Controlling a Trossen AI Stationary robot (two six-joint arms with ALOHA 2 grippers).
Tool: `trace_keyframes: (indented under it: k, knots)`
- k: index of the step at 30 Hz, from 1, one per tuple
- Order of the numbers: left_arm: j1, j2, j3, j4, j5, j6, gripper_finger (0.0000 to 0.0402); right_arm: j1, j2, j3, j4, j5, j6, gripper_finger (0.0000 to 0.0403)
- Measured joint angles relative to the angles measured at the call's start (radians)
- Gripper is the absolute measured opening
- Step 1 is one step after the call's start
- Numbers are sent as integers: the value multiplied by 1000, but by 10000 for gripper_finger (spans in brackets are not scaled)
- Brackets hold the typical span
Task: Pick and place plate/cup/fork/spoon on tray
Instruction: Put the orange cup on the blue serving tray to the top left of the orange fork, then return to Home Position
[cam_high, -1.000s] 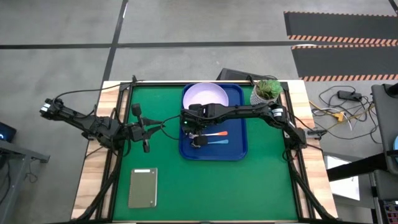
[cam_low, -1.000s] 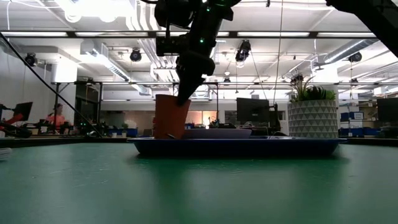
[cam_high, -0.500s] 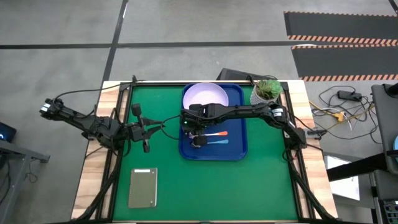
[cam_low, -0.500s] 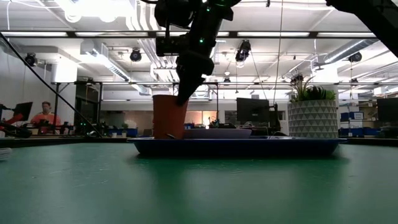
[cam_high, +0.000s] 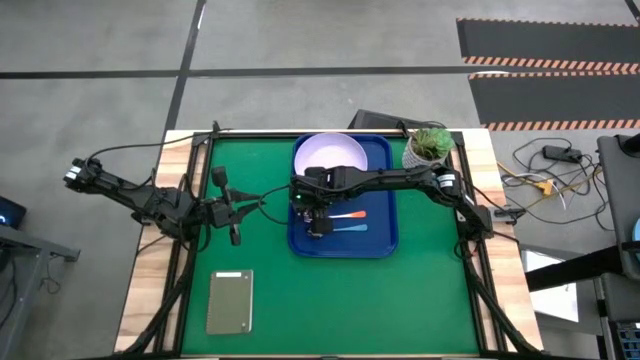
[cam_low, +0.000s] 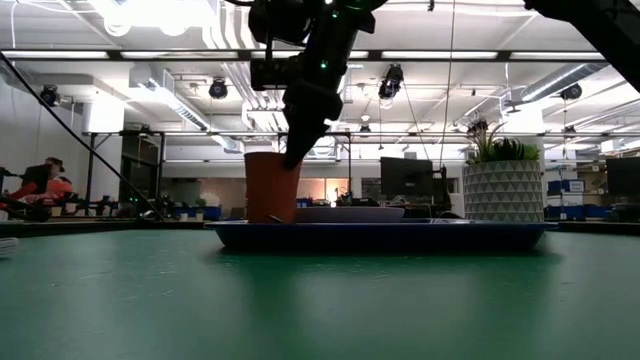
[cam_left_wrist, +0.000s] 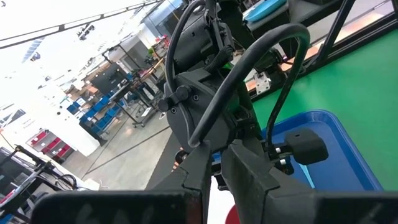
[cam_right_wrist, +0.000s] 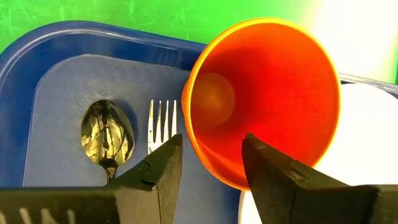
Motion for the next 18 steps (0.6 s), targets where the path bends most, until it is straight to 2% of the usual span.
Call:
trace_keyframes:
  k: [18]
  knots:
    - [0, 1, 0, 0, 0, -2, 36, 9, -61, 0, -9, 0, 54, 152]
